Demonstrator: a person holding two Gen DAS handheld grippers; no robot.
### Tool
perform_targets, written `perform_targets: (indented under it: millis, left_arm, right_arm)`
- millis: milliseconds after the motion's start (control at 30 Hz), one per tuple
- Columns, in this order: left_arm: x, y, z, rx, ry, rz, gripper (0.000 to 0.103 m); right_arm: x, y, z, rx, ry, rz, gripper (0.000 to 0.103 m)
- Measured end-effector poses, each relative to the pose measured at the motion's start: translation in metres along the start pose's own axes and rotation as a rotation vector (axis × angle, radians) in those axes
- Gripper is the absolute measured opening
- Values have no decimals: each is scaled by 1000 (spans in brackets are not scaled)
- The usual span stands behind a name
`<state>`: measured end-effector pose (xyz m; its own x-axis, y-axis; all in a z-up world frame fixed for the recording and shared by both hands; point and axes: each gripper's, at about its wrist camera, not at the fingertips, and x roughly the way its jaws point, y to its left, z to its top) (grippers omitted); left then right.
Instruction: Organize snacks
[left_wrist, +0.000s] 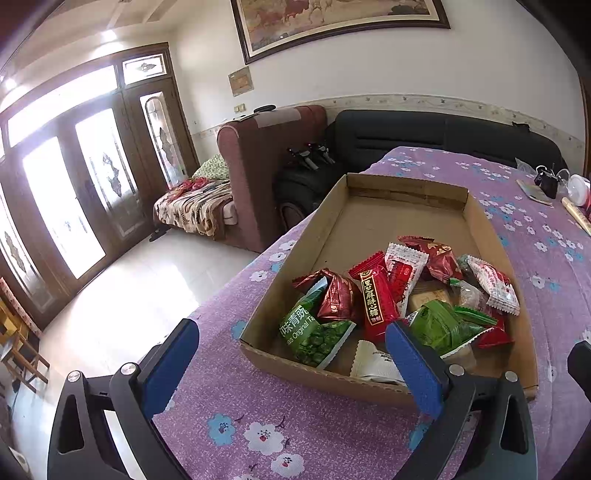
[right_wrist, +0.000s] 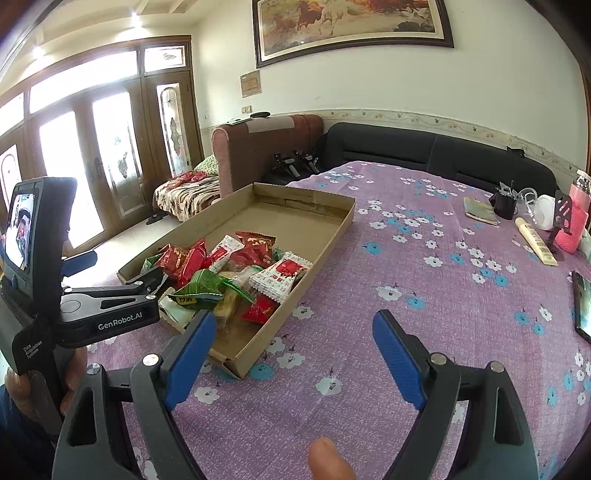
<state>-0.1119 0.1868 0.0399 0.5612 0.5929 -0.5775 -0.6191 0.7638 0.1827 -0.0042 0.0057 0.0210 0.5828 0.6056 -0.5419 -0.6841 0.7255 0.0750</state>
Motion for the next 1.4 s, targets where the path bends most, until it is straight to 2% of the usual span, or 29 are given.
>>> perform_targets:
  millis: [1400]
  left_arm:
    - [-1,-1,-3,1,-4,11,102]
  right_arm:
    - [1,-1,0,2,5,-4,87]
